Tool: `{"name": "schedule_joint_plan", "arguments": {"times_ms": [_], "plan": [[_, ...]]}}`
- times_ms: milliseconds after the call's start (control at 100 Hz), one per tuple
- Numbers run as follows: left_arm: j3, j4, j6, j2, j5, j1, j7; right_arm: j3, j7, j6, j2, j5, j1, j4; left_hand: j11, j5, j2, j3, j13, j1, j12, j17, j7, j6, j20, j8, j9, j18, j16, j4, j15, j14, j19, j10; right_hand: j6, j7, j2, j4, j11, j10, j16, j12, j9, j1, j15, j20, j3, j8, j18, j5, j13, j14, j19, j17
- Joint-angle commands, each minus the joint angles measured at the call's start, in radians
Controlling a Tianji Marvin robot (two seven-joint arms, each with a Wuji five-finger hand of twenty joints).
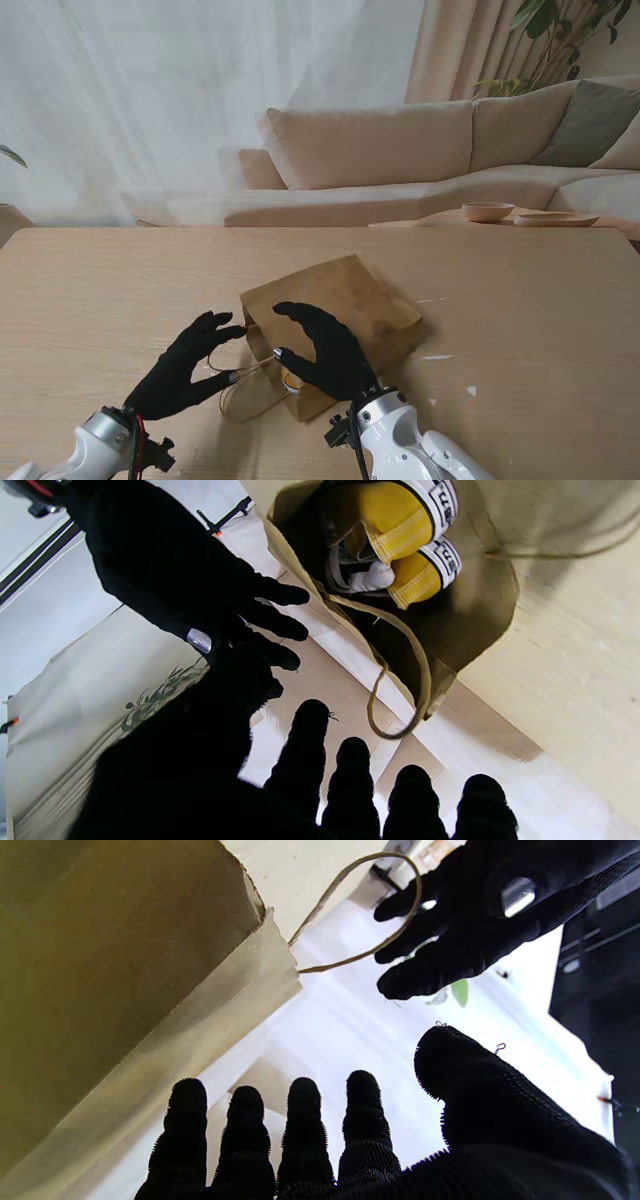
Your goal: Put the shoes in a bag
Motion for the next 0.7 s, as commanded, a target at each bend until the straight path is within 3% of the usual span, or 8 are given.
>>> {"name": "schedule_joint_plan", "arguments": {"times_ms": [0, 80, 350, 690], "plan": [[0.013, 0.002, 0.015, -0.011, -0.018, 0.003, -0.011, -0.009, -0.013, -0.006, -0.018, 0.0, -0.022, 0.013, -0.032, -0.032, 0.051, -0.029, -0.005, -0.028, -0.033, 0.004, -0.029, -0.036, -0.051, -0.024, -0.016, -0.039, -0.035, -0.009, -0.022, -0.044, -0.036, -0.044, -0.001, -0.021, 0.04, 0.059, -0.033, -0.024, -0.02, -0.012, -0.026, 0.009, -0.042, 0.016, -0.025, -0.018, -0.01, -0.029, -0.034, -0.035, -0.047, -0.024], [0.033, 0.003, 0.016, -0.014, -0.029, 0.002, 0.003, -0.006, -0.036, -0.023, -0.023, 0.006, -0.033, 0.017, -0.035, -0.04, 0.069, -0.045, -0.004, -0.03, -0.037, 0.005, -0.026, -0.045, -0.06, -0.024, -0.018, -0.039, -0.039, -0.009, -0.021, -0.044, -0.034, -0.05, -0.009, -0.031, 0.049, 0.06, -0.054, -0.032, -0.029, -0.02, -0.026, 0.004, -0.07, 0.014, -0.029, -0.023, -0.015, -0.032, -0.038, -0.049, -0.078, -0.035], [0.109, 0.023, 0.017, -0.046, -0.053, -0.015, 0.157, 0.029, -0.045, -0.109, -0.024, 0.037, -0.051, 0.031, -0.051, -0.071, 0.112, -0.112, -0.006, 0.008, -0.035, 0.002, -0.002, -0.052, -0.064, -0.025, -0.029, -0.031, -0.037, -0.004, -0.021, -0.041, -0.028, -0.053, -0.054, -0.088, 0.066, 0.064, -0.113, -0.075, -0.056, -0.043, -0.022, -0.008, -0.152, 0.01, -0.058, -0.038, -0.038, -0.032, -0.047, -0.083, -0.164, -0.07], [0.126, 0.02, 0.026, -0.055, -0.065, -0.023, 0.194, 0.062, 0.008, -0.15, -0.016, 0.081, -0.048, 0.046, -0.071, -0.076, 0.125, -0.131, -0.008, 0.008, -0.051, 0.0, 0.012, -0.062, -0.085, -0.031, -0.031, -0.024, -0.061, -0.003, -0.027, -0.039, -0.037, -0.061, -0.1, -0.124, 0.086, 0.066, -0.17, -0.103, -0.058, -0.065, -0.023, -0.027, -0.211, 0.014, -0.124, -0.028, -0.047, -0.046, -0.058, -0.097, -0.198, -0.095]]}}
